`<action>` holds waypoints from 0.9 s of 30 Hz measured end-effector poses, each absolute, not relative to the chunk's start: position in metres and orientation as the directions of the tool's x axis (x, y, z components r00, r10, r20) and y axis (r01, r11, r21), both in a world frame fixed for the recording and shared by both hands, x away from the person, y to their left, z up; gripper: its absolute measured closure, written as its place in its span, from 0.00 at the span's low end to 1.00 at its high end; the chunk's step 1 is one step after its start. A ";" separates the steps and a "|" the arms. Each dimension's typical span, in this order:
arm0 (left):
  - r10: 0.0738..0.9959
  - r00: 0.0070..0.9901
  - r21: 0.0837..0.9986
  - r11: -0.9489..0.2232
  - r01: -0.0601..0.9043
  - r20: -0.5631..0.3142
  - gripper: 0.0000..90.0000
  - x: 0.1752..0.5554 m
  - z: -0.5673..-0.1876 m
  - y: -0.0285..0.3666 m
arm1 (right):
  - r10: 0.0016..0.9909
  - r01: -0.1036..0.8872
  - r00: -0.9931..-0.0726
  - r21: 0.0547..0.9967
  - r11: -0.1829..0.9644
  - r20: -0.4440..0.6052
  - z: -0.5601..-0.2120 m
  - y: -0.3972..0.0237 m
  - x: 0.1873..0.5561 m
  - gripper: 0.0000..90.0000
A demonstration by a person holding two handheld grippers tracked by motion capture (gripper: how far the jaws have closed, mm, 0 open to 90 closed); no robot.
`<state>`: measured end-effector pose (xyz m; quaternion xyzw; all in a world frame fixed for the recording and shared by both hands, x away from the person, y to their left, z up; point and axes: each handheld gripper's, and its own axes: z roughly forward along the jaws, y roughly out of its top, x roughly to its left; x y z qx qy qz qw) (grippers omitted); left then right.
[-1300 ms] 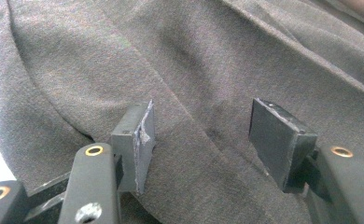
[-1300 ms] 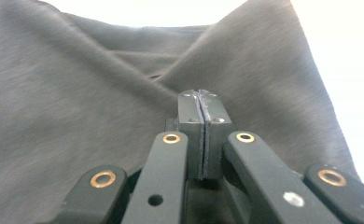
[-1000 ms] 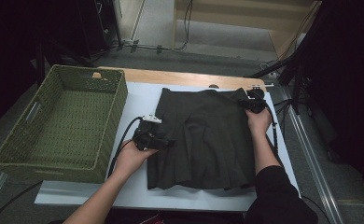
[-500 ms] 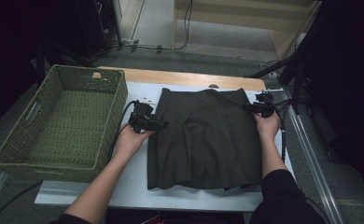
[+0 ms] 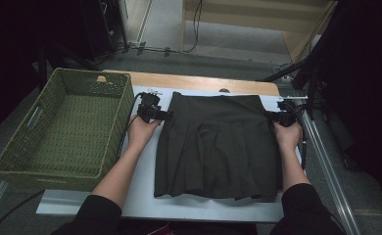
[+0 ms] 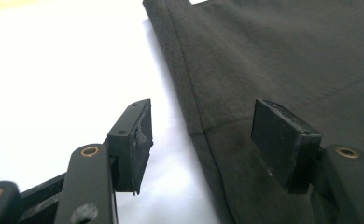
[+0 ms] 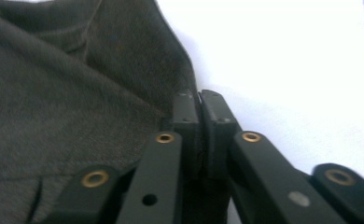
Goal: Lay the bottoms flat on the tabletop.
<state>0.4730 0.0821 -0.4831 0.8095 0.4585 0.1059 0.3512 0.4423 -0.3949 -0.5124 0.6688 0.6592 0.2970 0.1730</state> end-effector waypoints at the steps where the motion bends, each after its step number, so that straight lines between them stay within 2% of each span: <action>1: 0.813 0.561 0.665 -0.336 0.667 -0.152 0.43 0.476 -0.484 0.081 | 0.987 0.770 -0.056 0.636 -0.053 0.150 -0.512 -0.393 0.442 0.81; 5: 0.816 0.564 0.656 -0.357 0.665 -0.128 0.44 0.485 -0.486 0.072 | 0.985 0.732 -0.112 0.681 -0.008 0.132 -0.507 -0.387 0.445 0.61; 6: 0.817 0.563 0.655 -0.358 0.666 -0.126 0.44 0.487 -0.487 0.070 | 0.985 0.718 -0.118 0.696 -0.001 0.123 -0.506 -0.385 0.446 0.58; 13: 0.822 0.552 0.650 -0.346 0.677 -0.138 0.55 0.497 -0.497 0.059 | 0.982 0.715 -0.152 0.698 0.028 0.116 -0.507 -0.368 0.457 0.60; 18: 0.826 0.547 0.663 -0.336 0.669 -0.134 0.78 0.497 -0.501 0.057 | 0.983 0.729 -0.168 0.681 0.072 0.076 -0.518 -0.357 0.466 0.60; 21: 0.818 0.555 0.652 -0.340 0.678 -0.151 0.91 0.497 -0.500 0.055 | 0.983 0.722 -0.159 0.690 0.052 0.092 -0.519 -0.353 0.471 0.64; 24: 0.817 0.552 0.628 -0.344 0.698 -0.166 0.94 0.498 -0.497 0.056 | 0.986 0.727 -0.138 0.686 0.036 0.094 -0.518 -0.347 0.477 0.77; 25: 0.818 0.545 0.626 -0.331 0.706 -0.182 0.94 0.499 -0.494 0.057 | 0.988 0.731 -0.125 0.682 0.031 0.089 -0.517 -0.346 0.479 0.84; 27: 0.823 0.528 0.629 -0.300 0.717 -0.209 0.94 0.501 -0.489 0.062 | 0.990 0.745 -0.115 0.666 0.035 0.076 -0.515 -0.344 0.483 0.91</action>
